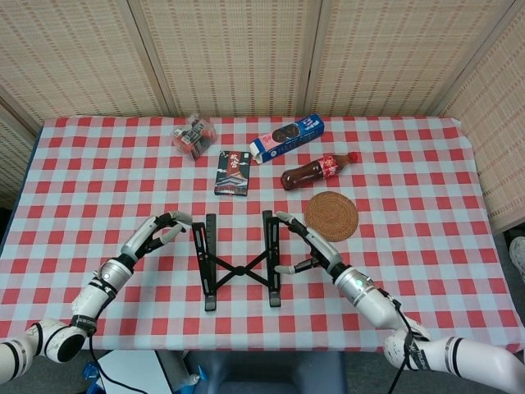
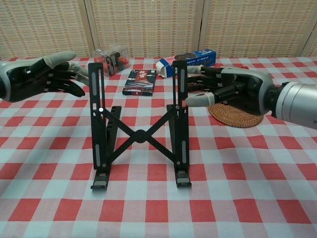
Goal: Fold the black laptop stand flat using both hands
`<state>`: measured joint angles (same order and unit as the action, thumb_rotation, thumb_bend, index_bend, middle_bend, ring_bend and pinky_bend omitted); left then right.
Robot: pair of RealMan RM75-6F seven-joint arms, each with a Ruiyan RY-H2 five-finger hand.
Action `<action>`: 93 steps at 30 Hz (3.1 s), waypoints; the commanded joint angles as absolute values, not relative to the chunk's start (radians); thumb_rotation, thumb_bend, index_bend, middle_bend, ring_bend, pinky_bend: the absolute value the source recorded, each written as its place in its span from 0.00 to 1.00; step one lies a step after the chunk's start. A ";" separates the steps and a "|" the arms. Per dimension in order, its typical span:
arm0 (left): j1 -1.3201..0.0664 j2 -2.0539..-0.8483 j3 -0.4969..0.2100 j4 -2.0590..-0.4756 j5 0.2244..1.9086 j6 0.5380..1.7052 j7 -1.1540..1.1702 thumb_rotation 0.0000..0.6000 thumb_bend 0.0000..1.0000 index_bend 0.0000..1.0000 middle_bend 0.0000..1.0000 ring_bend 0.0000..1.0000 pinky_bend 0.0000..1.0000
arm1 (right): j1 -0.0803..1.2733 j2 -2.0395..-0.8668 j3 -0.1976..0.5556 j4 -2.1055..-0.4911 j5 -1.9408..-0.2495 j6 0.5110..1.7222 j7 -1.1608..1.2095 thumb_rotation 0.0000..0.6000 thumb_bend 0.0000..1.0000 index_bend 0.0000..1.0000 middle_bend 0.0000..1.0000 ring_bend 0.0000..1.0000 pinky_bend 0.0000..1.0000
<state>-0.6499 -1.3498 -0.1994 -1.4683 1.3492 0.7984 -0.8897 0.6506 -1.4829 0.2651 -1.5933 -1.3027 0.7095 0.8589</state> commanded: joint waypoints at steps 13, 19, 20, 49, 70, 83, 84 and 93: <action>-0.644 -1.239 -0.120 -1.590 1.572 0.877 -1.114 0.33 0.25 0.39 0.42 0.42 0.27 | 0.664 -1.398 0.160 -1.662 -1.589 0.803 1.044 1.00 0.00 0.04 0.12 0.00 0.00; -0.613 -1.181 -0.062 -1.657 1.648 0.969 -1.090 0.36 0.25 0.39 0.42 0.42 0.27 | 0.646 -1.350 0.088 -1.728 -1.659 0.881 1.051 1.00 0.00 0.04 0.14 0.01 0.00; -0.608 -1.174 -0.054 -1.666 1.658 0.982 -1.081 0.38 0.25 0.39 0.42 0.42 0.27 | 0.643 -1.345 0.078 -1.737 -1.666 0.890 1.049 1.00 0.00 0.04 0.14 0.01 0.00; -0.598 -1.139 0.047 -1.762 1.686 1.061 -0.889 0.56 0.25 0.39 0.42 0.42 0.27 | 0.652 -1.461 -0.054 -1.679 -1.637 0.940 1.115 1.00 0.00 0.04 0.14 0.01 0.00; -0.612 -1.138 0.057 -1.778 1.667 1.062 -0.857 0.56 0.25 0.39 0.42 0.42 0.27 | 0.636 -1.466 -0.110 -1.683 -1.625 0.964 1.346 1.00 0.05 0.04 0.14 0.01 0.00; -0.589 -1.175 0.045 -1.729 1.641 1.090 -0.645 0.89 0.25 0.37 0.42 0.41 0.27 | 0.641 -1.391 -0.069 -1.734 -1.630 1.016 1.177 1.00 0.07 0.04 0.14 0.01 0.01; -0.588 -1.180 0.044 -1.724 1.639 1.090 -0.624 0.94 0.25 0.36 0.42 0.41 0.27 | 0.644 -1.377 -0.061 -1.747 -1.627 1.018 1.159 1.00 0.07 0.04 0.14 0.01 0.01; -0.574 -1.257 0.035 -1.678 1.607 1.085 -0.422 1.00 0.25 0.36 0.41 0.38 0.28 | 0.659 -1.255 0.016 -1.847 -1.554 1.022 1.068 1.00 0.07 0.04 0.14 0.01 0.01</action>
